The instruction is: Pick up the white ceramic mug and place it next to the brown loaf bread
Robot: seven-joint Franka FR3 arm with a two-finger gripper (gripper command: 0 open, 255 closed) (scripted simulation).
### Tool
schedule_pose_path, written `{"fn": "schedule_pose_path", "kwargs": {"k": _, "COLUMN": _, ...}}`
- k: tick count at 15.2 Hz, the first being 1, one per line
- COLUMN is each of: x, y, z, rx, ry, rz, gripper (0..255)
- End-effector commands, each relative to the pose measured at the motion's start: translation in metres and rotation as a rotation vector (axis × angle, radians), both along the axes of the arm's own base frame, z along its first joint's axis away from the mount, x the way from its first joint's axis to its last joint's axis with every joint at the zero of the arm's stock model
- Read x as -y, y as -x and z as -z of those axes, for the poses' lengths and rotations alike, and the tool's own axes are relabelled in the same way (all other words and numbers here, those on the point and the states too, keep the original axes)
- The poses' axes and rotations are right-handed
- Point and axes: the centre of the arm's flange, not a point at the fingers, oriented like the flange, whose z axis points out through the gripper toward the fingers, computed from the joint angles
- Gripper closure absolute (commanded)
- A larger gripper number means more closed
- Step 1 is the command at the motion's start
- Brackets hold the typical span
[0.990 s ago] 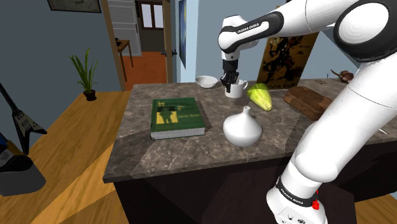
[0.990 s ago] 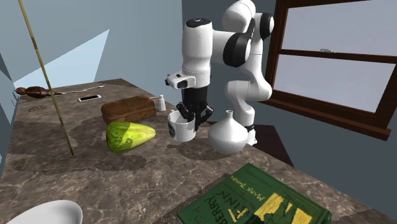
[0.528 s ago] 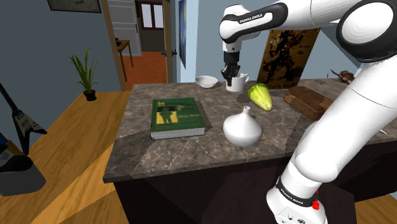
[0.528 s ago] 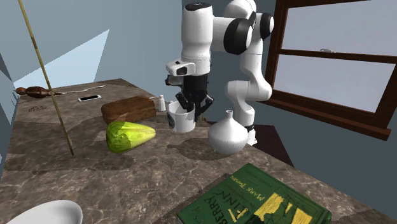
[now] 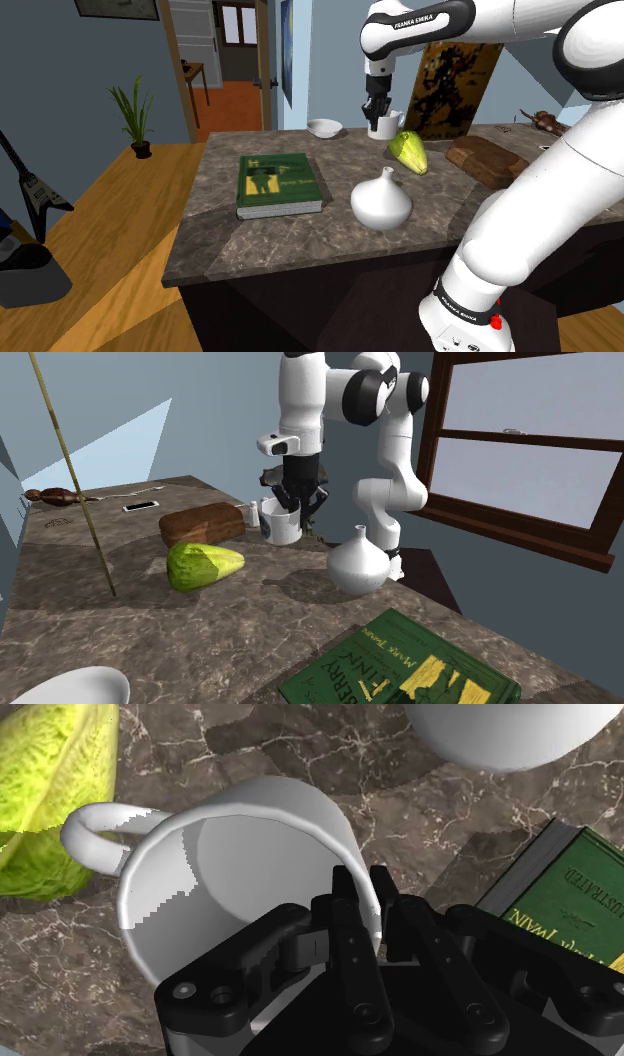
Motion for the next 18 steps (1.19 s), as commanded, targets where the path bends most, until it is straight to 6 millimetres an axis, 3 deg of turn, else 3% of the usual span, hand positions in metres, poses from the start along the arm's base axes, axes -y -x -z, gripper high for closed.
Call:
{"fn": "schedule_pose_path", "kwargs": {"k": 1, "x": 0.012, "y": 0.021, "z": 0.0, "rx": 0.0, "ry": 0.0, "rz": -0.001, "gripper": 255}}
{"fn": "schedule_pose_path", "kwargs": {"k": 18, "x": 0.121, "y": 0.217, "z": 0.0, "rx": 0.0, "ry": 0.0, "rz": -0.001, "gripper": 255}}
